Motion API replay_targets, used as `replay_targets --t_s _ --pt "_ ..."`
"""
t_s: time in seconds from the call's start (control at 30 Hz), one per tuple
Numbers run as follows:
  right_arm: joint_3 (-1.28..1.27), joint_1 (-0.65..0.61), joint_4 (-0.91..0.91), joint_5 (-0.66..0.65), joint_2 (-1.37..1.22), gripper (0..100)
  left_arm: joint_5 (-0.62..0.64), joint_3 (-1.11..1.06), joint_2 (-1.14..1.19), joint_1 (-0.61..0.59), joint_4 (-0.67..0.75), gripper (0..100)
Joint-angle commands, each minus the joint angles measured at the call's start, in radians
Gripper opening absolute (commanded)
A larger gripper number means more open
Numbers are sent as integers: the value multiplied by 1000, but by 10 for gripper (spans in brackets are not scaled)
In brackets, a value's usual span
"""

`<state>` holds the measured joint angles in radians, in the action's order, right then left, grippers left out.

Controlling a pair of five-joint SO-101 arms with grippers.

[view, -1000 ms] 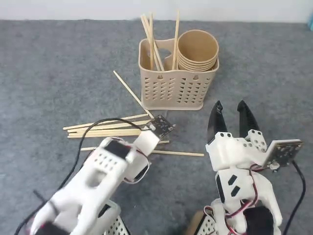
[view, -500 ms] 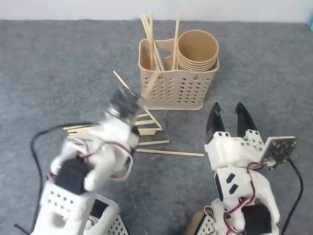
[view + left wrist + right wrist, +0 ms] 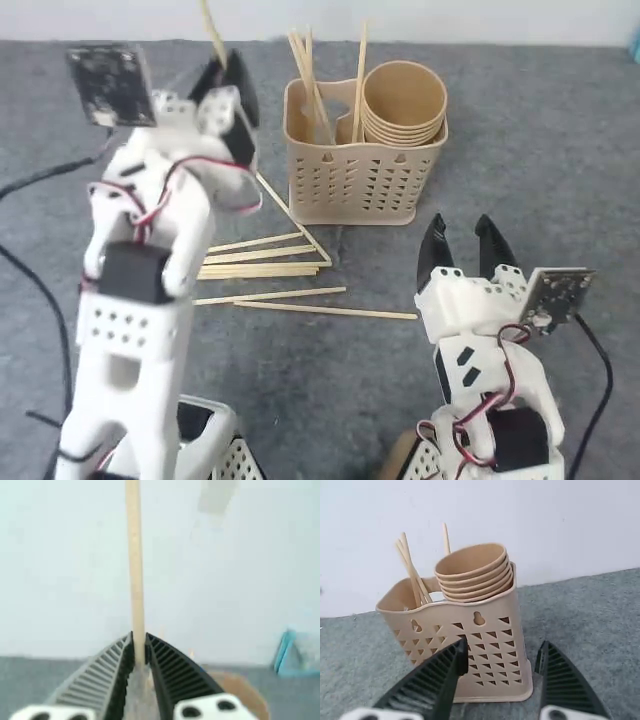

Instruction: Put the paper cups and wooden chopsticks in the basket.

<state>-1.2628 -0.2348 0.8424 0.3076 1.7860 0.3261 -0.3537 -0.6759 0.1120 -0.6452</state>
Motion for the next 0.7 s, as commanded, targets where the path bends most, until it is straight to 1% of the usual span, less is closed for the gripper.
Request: replay_targets --t_s 0.0,0.07,0.13,0.27,0.47,0.57,0.63,0.67 --pt "8 5 -5 14 4 231 41 61 68 3 285 13" --pt "8 5 -5 14 4 231 40 59 114 32 353 13" --pt "6 4 -5 14 4 231 29 64 167 61 388 13" --pt "6 4 -1 14 4 231 -86 64 279 124 433 13" --pt "6 4 4 14 4 231 -143 59 437 121 511 15" --pt "6 2 4 14 4 231 -186 62 483 121 517 17" --pt "-2 2 5 12 4 231 -206 62 489 123 517 43" --pt "-11 1 1 12 4 231 -207 61 488 123 516 76"
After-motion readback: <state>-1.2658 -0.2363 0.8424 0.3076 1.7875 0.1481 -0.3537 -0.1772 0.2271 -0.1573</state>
